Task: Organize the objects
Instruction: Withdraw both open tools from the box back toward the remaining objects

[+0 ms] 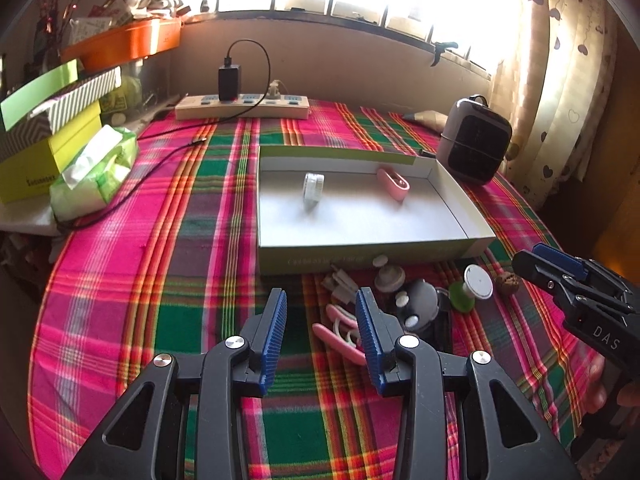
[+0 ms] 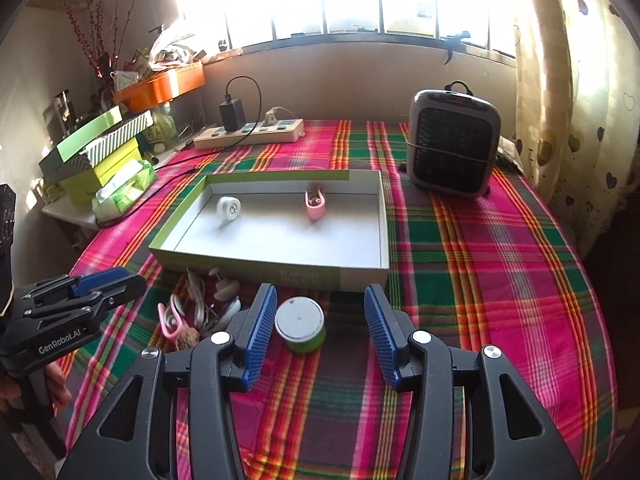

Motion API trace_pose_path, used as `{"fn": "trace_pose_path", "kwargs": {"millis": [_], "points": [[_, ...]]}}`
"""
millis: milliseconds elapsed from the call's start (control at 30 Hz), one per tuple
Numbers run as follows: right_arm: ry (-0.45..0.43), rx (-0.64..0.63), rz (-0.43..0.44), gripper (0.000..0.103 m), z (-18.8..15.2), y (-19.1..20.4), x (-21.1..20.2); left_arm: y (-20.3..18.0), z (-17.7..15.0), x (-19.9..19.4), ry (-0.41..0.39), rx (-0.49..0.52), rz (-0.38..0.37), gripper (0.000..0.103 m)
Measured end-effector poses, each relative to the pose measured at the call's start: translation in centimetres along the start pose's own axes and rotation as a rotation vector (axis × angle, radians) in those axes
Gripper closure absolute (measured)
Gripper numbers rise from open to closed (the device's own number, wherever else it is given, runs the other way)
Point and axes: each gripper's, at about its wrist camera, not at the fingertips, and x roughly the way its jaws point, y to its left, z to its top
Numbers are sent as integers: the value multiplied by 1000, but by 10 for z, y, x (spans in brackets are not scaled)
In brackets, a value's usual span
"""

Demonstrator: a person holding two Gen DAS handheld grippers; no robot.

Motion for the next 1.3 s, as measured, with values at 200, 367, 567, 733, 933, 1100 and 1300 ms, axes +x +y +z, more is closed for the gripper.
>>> {"fn": "trace_pose_path", "kwargs": {"millis": [200, 367, 567, 733, 933, 1100, 1300], "points": [[3, 26, -24, 56, -17, -14, -7, -4, -12, 3, 32, -6, -31, 63], [17, 56, -40, 55, -27, -24, -8, -10, -15, 6, 43, -4, -52, 61], [23, 84, -47, 55, -32, -33, -10, -19, -15, 19, 76, 4, -34, 61], [26, 81, -40, 55, -32, -32, -9, -17, -16, 25, 94, -12, 3, 61], [43, 92, -38, 55, -35, -35, -2, -19, -13, 26, 105, -20, 4, 61], [48, 98, -34, 55, -36, -36, 0, -19, -11, 31, 116, -23, 16, 61], [54, 98, -33, 55, -36, -37, 2, -18, -12, 30, 128, -11, 27, 60]]}}
